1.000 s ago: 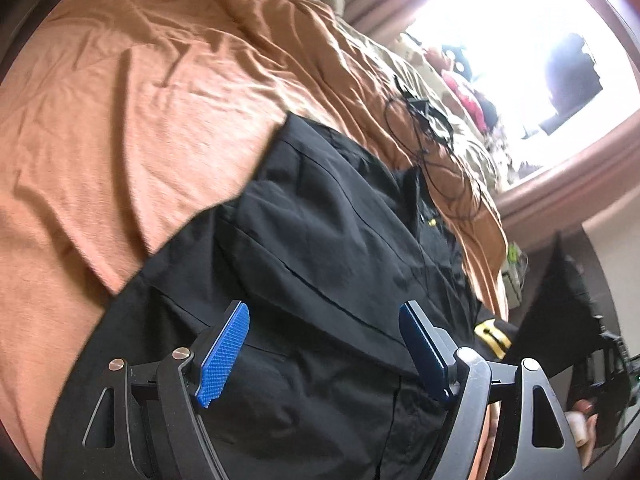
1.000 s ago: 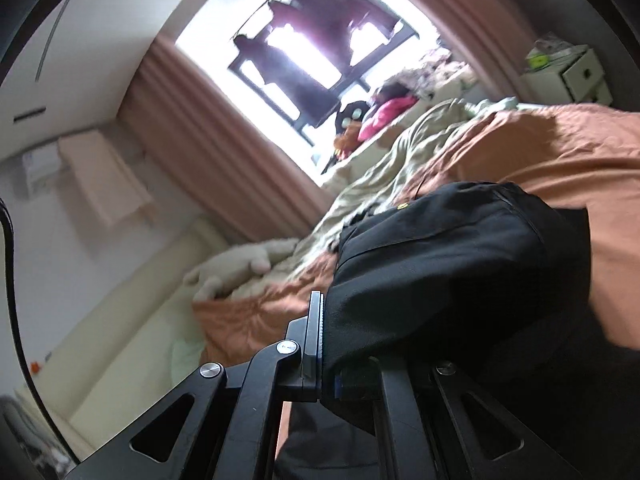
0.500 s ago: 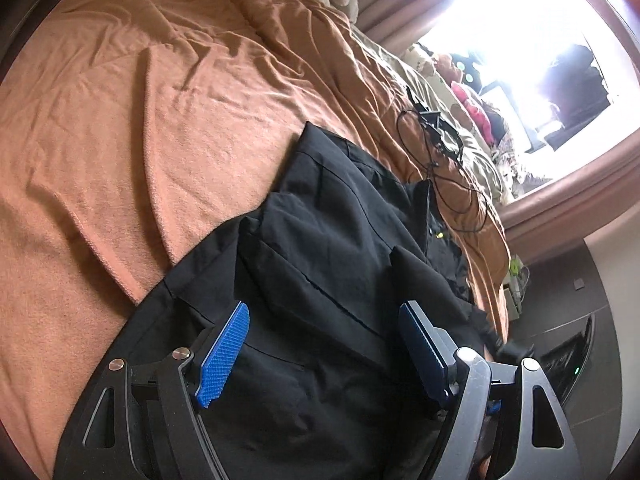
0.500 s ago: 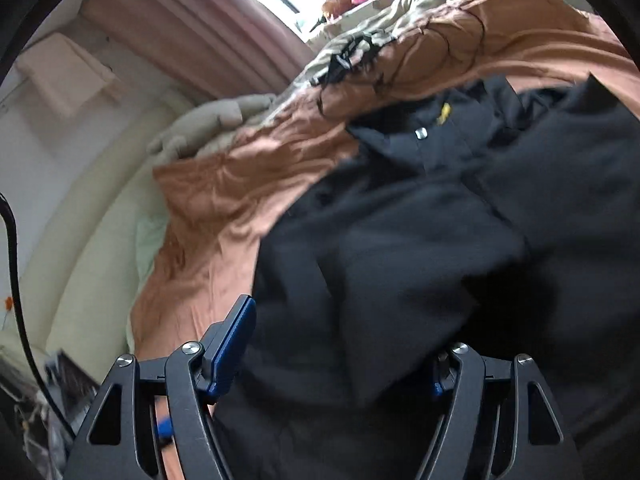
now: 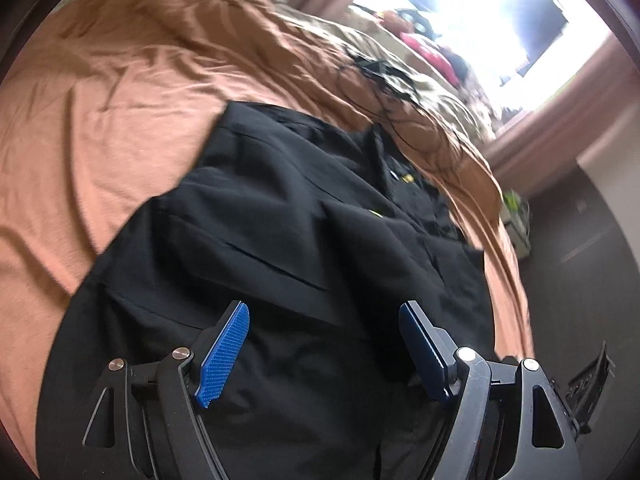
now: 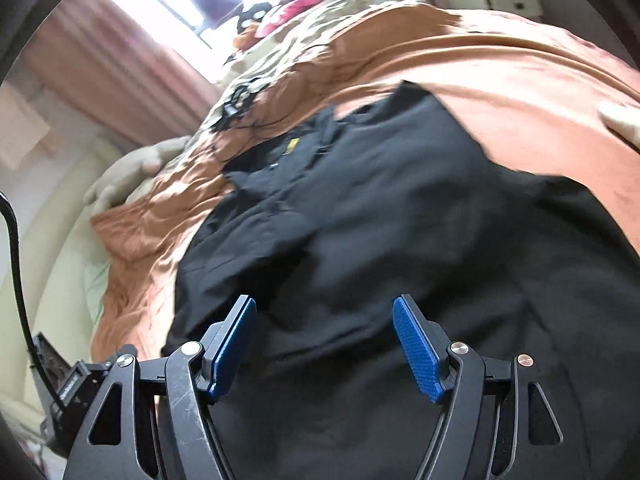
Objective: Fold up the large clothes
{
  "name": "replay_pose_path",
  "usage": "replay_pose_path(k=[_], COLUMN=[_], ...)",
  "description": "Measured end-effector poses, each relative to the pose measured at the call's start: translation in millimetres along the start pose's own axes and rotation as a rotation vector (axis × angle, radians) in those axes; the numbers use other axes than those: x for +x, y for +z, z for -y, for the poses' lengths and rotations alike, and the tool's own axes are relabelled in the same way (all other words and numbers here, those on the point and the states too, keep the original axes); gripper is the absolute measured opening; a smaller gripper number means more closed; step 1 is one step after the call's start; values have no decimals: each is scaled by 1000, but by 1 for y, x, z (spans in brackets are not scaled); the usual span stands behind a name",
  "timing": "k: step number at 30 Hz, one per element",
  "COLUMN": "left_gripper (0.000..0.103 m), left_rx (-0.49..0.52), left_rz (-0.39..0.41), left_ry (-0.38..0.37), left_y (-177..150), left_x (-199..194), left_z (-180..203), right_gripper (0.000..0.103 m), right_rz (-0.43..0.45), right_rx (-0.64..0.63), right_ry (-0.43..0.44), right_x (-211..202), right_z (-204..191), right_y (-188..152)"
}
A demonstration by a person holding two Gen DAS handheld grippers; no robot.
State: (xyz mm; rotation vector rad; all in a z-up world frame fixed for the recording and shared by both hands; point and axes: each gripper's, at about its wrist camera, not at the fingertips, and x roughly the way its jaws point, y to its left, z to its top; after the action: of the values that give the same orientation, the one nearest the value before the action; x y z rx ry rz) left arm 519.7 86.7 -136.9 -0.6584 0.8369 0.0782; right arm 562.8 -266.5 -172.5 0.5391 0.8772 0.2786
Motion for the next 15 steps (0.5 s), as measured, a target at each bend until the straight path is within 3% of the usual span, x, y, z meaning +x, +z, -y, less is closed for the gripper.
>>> replay_pose_path(k=[5, 11, 15], left_gripper=[83, 83, 83], left_rx=[115, 214, 281], left_rz=[-29, -71, -77], left_ry=[16, 18, 96], left_y=[-11, -22, -28], left_x=[23, 58, 79], left_z=[35, 69, 77], right_gripper=[71, 51, 46], right_rz=[-6, -41, -26], right_rx=[79, 160, 201], right_ry=[-20, 12, 56], right_x=[16, 40, 47], right_z=[29, 55, 66], right_y=[4, 12, 19])
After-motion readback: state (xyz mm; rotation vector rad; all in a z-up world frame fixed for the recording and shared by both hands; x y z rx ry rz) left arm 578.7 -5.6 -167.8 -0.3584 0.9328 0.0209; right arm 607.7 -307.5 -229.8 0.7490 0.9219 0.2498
